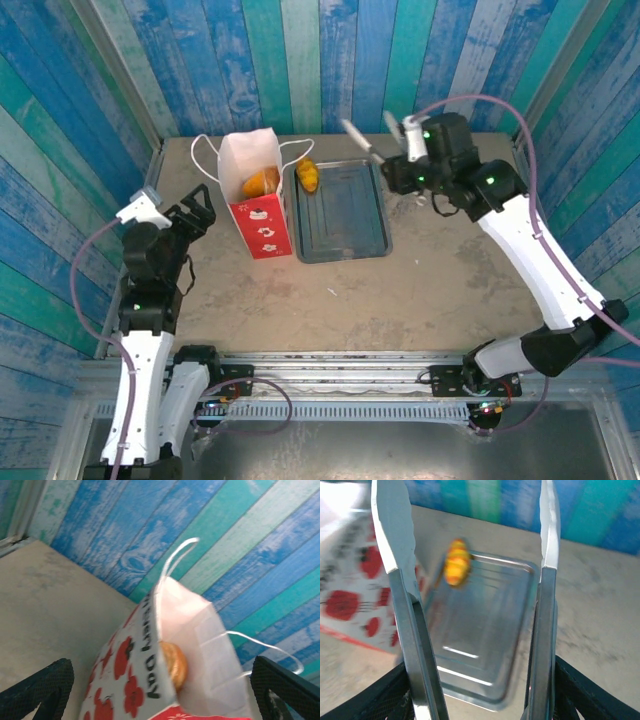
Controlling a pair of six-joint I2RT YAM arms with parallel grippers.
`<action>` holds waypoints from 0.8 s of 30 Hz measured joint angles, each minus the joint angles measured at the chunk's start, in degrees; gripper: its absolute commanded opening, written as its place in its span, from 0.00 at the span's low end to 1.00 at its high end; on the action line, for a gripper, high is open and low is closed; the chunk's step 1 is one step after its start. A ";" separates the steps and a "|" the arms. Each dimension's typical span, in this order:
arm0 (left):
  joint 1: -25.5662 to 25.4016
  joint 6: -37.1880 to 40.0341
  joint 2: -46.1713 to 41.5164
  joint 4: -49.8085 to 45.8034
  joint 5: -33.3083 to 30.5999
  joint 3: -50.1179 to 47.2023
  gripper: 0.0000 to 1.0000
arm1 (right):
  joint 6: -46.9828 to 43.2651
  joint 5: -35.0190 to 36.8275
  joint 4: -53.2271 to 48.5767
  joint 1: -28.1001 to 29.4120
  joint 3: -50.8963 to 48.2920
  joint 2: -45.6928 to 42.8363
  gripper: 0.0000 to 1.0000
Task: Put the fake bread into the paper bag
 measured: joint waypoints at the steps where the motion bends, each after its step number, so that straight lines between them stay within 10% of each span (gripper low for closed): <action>1: 0.00 0.00 -0.52 -0.22 -0.92 -0.94 0.94 | 0.39 -0.70 0.72 -1.99 -2.19 -0.17 0.65; 10: 0.00 -0.20 -2.80 -0.13 -6.38 -2.49 0.94 | 2.95 -8.07 7.78 -3.37 -10.47 11.06 0.65; 24: -0.02 -0.87 -3.54 -0.20 -7.32 -2.54 0.94 | 2.56 -6.78 6.62 4.85 15.82 37.99 0.66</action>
